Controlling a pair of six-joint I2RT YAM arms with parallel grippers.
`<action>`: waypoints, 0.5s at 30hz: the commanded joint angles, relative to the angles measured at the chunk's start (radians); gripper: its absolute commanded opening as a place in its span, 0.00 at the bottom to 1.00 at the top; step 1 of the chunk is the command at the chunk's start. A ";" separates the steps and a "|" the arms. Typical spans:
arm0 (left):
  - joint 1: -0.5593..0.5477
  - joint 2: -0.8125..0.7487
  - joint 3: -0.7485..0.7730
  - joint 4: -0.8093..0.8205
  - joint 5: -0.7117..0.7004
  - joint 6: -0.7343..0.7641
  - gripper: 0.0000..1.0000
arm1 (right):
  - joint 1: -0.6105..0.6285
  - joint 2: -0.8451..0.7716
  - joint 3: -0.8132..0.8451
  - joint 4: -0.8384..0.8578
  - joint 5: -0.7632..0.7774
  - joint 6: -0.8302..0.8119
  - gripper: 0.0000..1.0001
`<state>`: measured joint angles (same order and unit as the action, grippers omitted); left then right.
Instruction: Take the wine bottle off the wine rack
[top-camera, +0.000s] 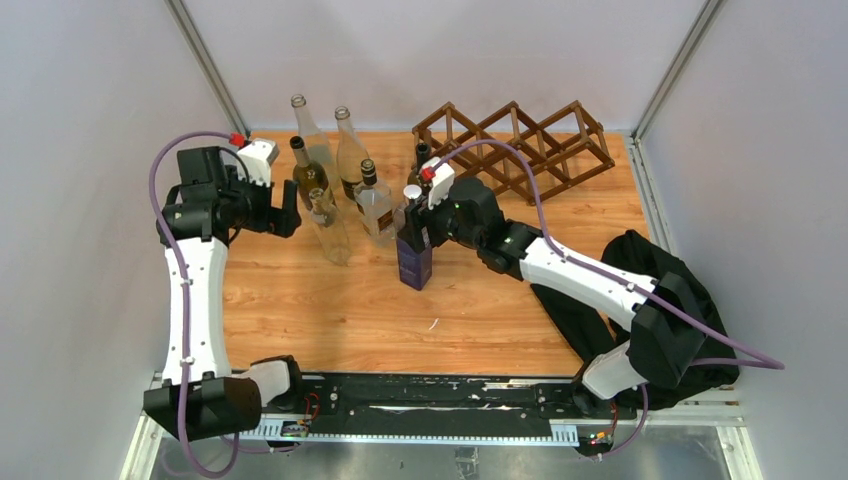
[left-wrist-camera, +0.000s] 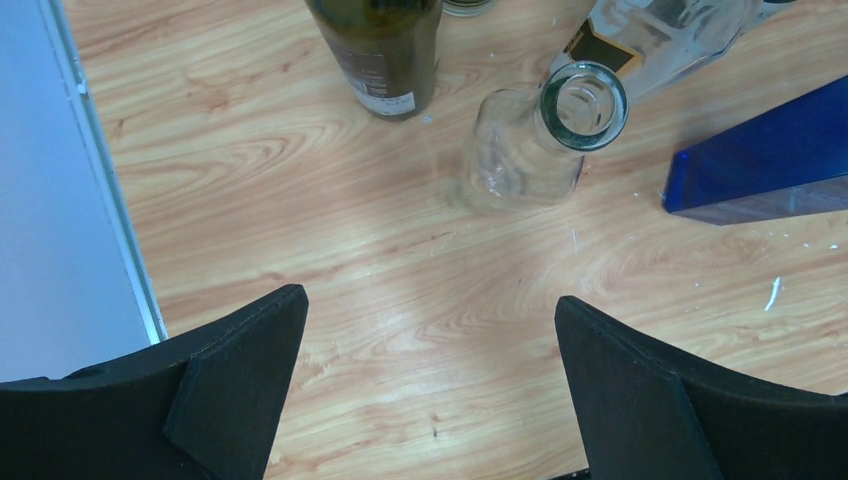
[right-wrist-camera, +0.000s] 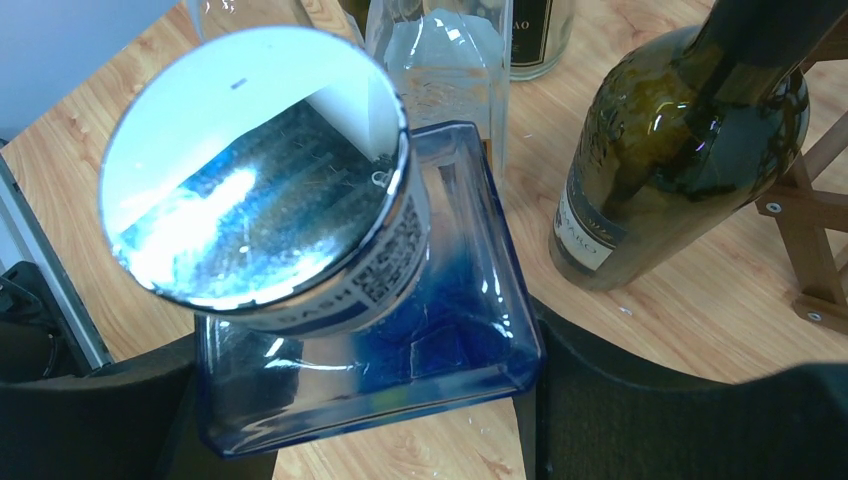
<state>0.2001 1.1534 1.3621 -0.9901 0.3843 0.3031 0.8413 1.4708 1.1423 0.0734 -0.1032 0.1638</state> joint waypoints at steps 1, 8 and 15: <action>0.012 -0.044 -0.063 0.078 0.001 -0.006 1.00 | -0.007 -0.024 -0.006 0.138 0.009 0.005 0.05; 0.013 -0.081 -0.248 0.244 -0.014 -0.012 1.00 | -0.007 -0.055 0.019 0.028 0.034 0.023 0.88; 0.013 -0.105 -0.438 0.447 -0.007 -0.026 1.00 | -0.007 -0.175 0.003 -0.069 0.047 0.048 0.92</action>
<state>0.2070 1.0706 0.9886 -0.7074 0.3725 0.2958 0.8413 1.3979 1.1358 0.0376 -0.0841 0.1860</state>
